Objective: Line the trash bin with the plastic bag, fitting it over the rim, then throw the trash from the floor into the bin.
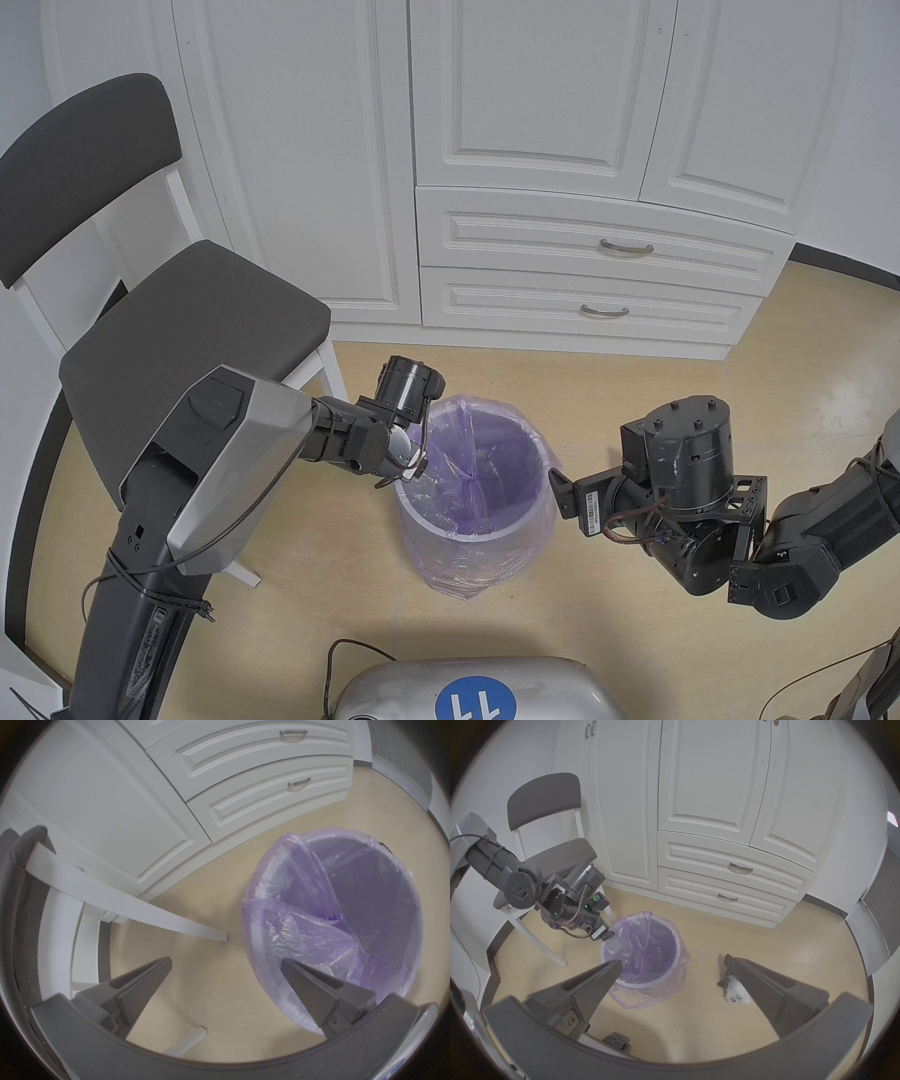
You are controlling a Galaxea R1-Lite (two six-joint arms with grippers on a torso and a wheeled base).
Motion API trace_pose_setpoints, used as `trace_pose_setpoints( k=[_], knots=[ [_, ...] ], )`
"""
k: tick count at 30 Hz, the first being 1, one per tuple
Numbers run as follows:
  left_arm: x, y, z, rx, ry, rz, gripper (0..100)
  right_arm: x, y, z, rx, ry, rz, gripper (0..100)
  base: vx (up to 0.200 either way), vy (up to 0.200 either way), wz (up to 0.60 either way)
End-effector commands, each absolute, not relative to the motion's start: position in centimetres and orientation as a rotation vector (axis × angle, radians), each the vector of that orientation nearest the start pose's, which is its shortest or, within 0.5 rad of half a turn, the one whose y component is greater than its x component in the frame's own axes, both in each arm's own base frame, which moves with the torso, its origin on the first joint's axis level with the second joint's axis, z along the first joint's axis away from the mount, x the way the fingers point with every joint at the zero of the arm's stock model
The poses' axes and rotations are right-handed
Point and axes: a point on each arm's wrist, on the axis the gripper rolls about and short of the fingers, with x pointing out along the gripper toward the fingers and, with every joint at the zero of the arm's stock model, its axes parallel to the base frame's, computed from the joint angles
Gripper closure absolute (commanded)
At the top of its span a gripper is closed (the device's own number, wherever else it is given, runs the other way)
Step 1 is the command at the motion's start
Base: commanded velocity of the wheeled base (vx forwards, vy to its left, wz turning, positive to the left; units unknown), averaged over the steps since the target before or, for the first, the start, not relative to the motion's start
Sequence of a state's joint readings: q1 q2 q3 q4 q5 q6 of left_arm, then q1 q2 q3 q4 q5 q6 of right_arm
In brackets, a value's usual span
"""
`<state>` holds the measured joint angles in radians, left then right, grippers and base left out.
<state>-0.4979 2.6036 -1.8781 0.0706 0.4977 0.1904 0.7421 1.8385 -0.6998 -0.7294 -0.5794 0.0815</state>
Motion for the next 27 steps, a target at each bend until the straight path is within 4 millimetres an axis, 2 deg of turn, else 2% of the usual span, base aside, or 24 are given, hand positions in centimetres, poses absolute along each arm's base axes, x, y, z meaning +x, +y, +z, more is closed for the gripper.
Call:
trace_pose_setpoints(
  k=[1, 5, 10, 13, 15, 17, 21, 27],
  knots=[
    [44.8, -23.4, 3.4, 0.526, 0.690, -0.086, 0, 23.8, 20.2, 12.2, -0.173, 0.332, 0.147, 0, 0.000, 0.000, 0.00],
    [43.8, -25.3, 4.4, 0.453, 0.672, -0.178, 0, 23.8, 20.2, 12.1, -0.174, 0.333, 0.148, 0, 0.000, 0.000, 0.00],
    [43.2, -27.0, 4.1, 0.461, 0.659, -0.231, 0, 23.9, 20.2, 12.1, -0.176, 0.336, 0.146, 0, 0.000, 0.000, 0.00],
    [43.3, -28.8, 2.0, 0.519, 0.657, -0.260, 0, 24.2, 20.1, 11.8, -0.179, 0.342, 0.139, 0, 0.000, 0.000, 0.00],
    [43.4, -29.5, 1.3, 0.574, 0.642, -0.270, 0, 24.2, 20.1, 11.8, -0.180, 0.342, 0.138, 0, 0.000, 0.000, 0.00],
    [43.4, -29.8, -0.9, 0.653, 0.656, -0.257, 0, 24.3, 20.0, 11.8, -0.186, 0.343, 0.134, 0, 0.000, 0.000, 0.00],
    [43.6, -29.9, -2.3, 0.793, 0.626, -0.232, 0, 24.2, 19.9, 12.1, -0.180, 0.334, 0.135, 0, 0.000, 0.000, 0.00],
    [44.6, -30.0, -3.6, 0.852, 0.525, -0.180, 0, 24.2, 19.8, 12.1, -0.180, 0.334, 0.131, 0, 0.000, 0.000, 0.00]
  ],
)
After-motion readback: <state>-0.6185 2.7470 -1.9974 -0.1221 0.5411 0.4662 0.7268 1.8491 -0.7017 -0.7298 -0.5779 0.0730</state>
